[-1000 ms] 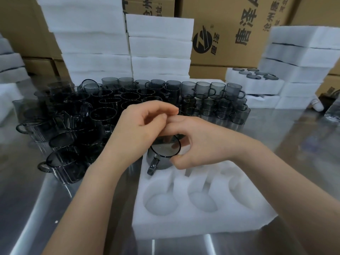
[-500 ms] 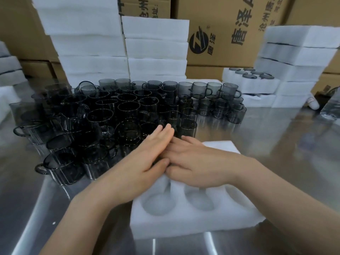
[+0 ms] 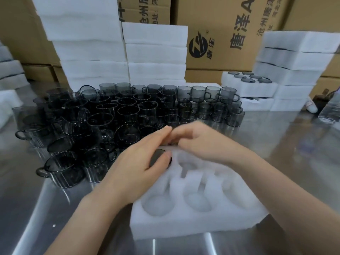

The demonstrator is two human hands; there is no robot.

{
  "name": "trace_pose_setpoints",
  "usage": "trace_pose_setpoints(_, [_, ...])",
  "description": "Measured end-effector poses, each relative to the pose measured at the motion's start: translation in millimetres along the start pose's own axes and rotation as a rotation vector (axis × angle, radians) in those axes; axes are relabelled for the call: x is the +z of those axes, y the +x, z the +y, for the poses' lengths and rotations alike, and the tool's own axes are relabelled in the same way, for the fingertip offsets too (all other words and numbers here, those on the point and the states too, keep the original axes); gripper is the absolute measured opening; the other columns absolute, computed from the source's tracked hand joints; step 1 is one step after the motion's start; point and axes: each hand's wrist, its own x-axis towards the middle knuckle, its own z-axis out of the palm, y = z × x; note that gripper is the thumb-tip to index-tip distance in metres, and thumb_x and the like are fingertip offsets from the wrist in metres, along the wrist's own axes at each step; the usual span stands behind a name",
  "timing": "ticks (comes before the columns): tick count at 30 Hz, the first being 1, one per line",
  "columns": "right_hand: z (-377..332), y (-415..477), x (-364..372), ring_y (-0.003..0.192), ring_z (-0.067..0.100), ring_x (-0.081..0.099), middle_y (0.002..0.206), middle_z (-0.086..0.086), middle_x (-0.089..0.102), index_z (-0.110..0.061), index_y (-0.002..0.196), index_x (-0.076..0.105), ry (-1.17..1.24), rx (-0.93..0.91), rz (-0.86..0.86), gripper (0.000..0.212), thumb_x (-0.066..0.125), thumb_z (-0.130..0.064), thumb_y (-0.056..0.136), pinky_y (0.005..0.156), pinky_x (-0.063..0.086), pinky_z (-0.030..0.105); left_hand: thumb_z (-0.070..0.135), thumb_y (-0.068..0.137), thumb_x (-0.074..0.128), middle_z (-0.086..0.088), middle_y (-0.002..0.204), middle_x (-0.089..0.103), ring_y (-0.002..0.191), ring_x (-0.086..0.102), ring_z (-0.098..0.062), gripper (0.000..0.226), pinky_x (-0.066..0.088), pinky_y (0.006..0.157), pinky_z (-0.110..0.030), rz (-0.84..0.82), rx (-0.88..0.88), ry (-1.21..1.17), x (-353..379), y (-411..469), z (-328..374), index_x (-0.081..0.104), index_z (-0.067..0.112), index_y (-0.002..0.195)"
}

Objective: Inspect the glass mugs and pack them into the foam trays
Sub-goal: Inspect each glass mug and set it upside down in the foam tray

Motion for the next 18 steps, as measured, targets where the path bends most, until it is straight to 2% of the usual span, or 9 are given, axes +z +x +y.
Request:
trace_pose_setpoints(2, [0,12,-5,0.093,0.007,0.065,0.093,-0.007,0.073,-0.022,0.091,0.074,0.018,-0.014,0.195,0.032,0.052,0.001,0.085,0.092,0.052,0.034,0.038,0.093,0.041,0.031,0.115,0.058,0.107,0.056,0.011,0.042,0.042,0.091,-0.01,0.24,0.053,0.008,-3,2,3,0.064,0.025,0.125])
trace_pose_setpoints(3, [-2,19,-5,0.091,0.006,0.065,0.093,-0.008,0.072,-0.025,0.092,0.072,-0.004,-0.037,0.231,0.029,0.056,-0.002,0.085,0.088,0.052,0.031,0.032,0.094,0.043,0.026,0.104,0.064,0.096,0.061,0.007,0.035,0.047,0.083,-0.013,0.351,0.063,-0.019,-4,3,3,0.07,0.02,0.112])
trace_pose_setpoints(5, [-9,35,2,0.088,0.003,0.062,0.103,-0.008,0.067,-0.027,0.11,0.067,-0.096,-0.094,0.187,0.03,0.064,-0.01,0.085,0.087,0.05,0.027,0.026,0.094,0.044,0.017,0.085,0.069,0.08,0.066,-0.004,0.028,0.053,0.071,-0.028,0.54,0.039,-0.104,-7,4,1,0.071,0.016,0.093])
trace_pose_setpoints(7, [-15,51,13,0.084,-0.005,0.054,0.112,-0.008,0.059,-0.026,0.13,0.058,-0.219,-0.146,0.113,0.048,0.071,-0.02,0.084,0.083,0.042,0.021,0.025,0.093,0.045,0.009,0.076,0.068,0.069,0.065,-0.013,0.025,0.053,0.064,-0.041,0.658,-0.025,-0.171,-9,6,-2,0.067,0.018,0.085])
trace_pose_setpoints(9, [-18,65,24,0.095,0.001,0.052,0.122,-0.003,0.056,-0.026,0.139,0.048,-0.314,-0.177,0.069,0.064,0.076,-0.033,0.082,0.086,0.041,0.023,0.023,0.092,0.045,0.007,0.076,0.066,0.066,0.065,-0.014,0.023,0.054,0.061,-0.043,0.72,-0.088,-0.206,-11,6,-5,0.066,0.02,0.083])
trace_pose_setpoints(11, [-18,74,32,0.106,0.014,0.053,0.119,-0.001,0.055,-0.032,0.136,0.048,-0.381,-0.173,0.049,0.067,0.077,-0.045,0.077,0.091,0.047,0.035,0.019,0.091,0.046,0.007,0.073,0.066,0.067,0.065,-0.01,0.024,0.055,0.061,-0.035,0.759,-0.139,-0.252,-14,5,-9,0.065,0.025,0.08])
trace_pose_setpoints(14, [-20,80,41,0.102,0.017,0.053,0.108,-0.004,0.053,-0.035,0.128,0.051,-0.477,-0.172,0.014,0.062,0.075,-0.054,0.074,0.084,0.05,0.041,0.016,0.09,0.045,0.006,0.069,0.066,0.063,0.064,-0.01,0.025,0.052,0.058,-0.022,0.796,-0.21,-0.345,-18,5,-14,0.064,0.025,0.076])
trace_pose_setpoints(18, [-23,83,46,0.098,0.021,0.055,0.105,-0.003,0.054,-0.029,0.126,0.049,-0.555,-0.193,0.036,0.065,0.075,-0.056,0.073,0.079,0.05,0.04,0.019,0.088,0.044,0.0,0.066,0.066,0.062,0.064,-0.016,0.024,0.054,0.059,-0.024,0.839,-0.273,-0.42,-21,8,-17,0.065,0.02,0.077])
